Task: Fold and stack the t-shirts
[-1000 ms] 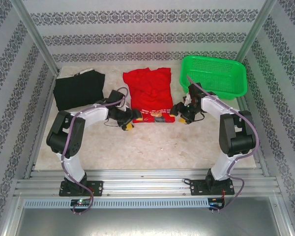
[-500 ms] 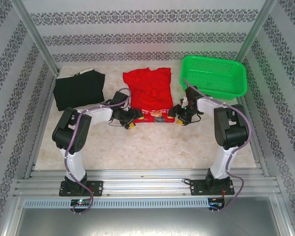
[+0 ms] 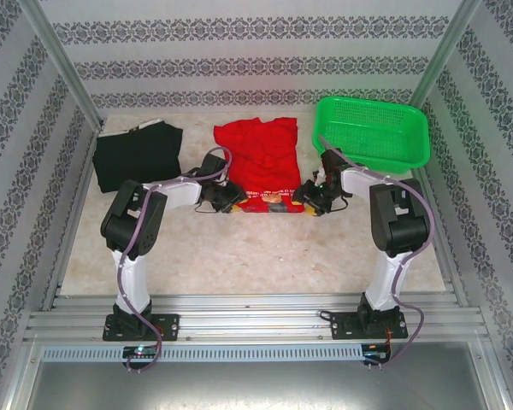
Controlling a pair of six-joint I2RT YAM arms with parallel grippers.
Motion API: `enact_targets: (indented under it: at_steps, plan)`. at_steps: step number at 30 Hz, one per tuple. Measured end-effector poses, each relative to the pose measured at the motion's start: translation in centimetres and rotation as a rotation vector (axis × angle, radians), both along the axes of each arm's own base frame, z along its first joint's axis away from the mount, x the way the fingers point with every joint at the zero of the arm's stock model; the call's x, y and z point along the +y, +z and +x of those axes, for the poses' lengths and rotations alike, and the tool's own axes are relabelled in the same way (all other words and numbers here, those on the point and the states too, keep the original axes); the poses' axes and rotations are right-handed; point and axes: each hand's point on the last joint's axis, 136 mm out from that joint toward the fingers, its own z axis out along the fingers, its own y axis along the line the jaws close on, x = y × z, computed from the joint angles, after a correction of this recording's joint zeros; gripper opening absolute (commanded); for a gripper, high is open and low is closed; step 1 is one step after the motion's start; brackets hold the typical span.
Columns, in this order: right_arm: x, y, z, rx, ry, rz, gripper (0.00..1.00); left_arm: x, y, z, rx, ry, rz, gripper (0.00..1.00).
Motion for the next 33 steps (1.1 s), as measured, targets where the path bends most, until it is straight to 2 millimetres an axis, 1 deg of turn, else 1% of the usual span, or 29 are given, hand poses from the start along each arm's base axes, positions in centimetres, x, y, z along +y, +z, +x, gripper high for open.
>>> enact_targets:
  at_steps: [2, 4, 5, 7, 10, 13, 14, 15, 16, 18, 20, 21, 23, 25, 28, 30, 33]
  plan:
    - [0.4, -0.2, 0.2, 0.006, 0.004, -0.005, 0.19, 0.0, 0.0, 0.0, -0.004, -0.005, 0.004, 0.08]
    - [0.5, -0.2, 0.3, 0.007, 0.004, -0.004, 0.05, 0.0, 0.0, 0.0, -0.004, -0.004, 0.004, 0.03]
    - [0.7, -0.1, 0.6, 0.003, -0.004, 0.007, 0.0, 0.1, 0.0, 0.0, -0.006, -0.009, 0.008, 0.0]
    - [1.1, 0.2, 1.5, -0.008, -0.015, 0.026, 0.0, 0.2, 0.4, -0.1, -0.016, -0.02, 0.016, 0.0]
    - [1.4, 1.4, 2.5, -0.029, -0.033, 0.049, 0.0, 0.3, 2.1, 0.0, -0.042, -0.032, 0.026, 0.0]
    - [1.8, 4.1, 3.4, -0.082, -0.042, 0.076, 0.0, 0.1, 6.0, 0.5, -0.103, -0.046, 0.014, 0.0]
    - [1.9, 5.4, 3.7, -0.105, -0.044, 0.085, 0.0, 0.0, 7.6, 0.8, -0.134, -0.051, 0.007, 0.0]
    - [1.9, 7.0, 4.0, -0.134, -0.047, 0.096, 0.0, -0.1, 9.4, 1.0, -0.168, -0.056, -0.002, 0.0]
    - [2.0, 8.2, 4.1, -0.16, -0.047, 0.105, 0.0, -0.2, 10.8, 1.2, -0.193, -0.057, -0.01, 0.0]
    - [1.9, 11.5, 4.3, -0.229, -0.054, 0.127, 0.0, -0.2, 14.0, 1.3, -0.252, -0.063, -0.021, 0.0]
    - [1.8, 13.8, 4.0, -0.272, -0.057, 0.149, 0.0, 0.1, 16.0, 1.0, -0.291, -0.063, -0.024, 0.0]
    - [1.8, 14.8, 3.8, -0.285, -0.058, 0.161, 0.0, 0.3, 16.6, 0.6, -0.303, -0.061, -0.026, 0.0]
    - [1.8, 15.8, 3.3, -0.295, -0.057, 0.17, 0.0, 0.9, 16.8, -0.6, -0.304, -0.054, -0.021, 0.0]
    - [1.7, 16.1, 2.4, -0.29, -0.053, 0.176, 0.0, 1.7, 15.7, -2.4, -0.272, -0.041, -0.013, 0.0]
    - [2.0, 16.0, -0.4, -0.239, -0.031, 0.2, 0.0, 2.9, 13.5, -5.6, -0.203, -0.021, -0.006, 0.0]
    - [2.6, 15.8, -2.7, -0.196, -0.006, 0.213, 0.0, 3.4, 12.9, -7.5, -0.179, -0.01, -0.011, 0.0]
    - [3.5, 15.3, -5.7, -0.146, 0.034, 0.216, 0.0, 4.1, 12.4, -10.3, -0.159, 0.008, -0.028, 0.0]
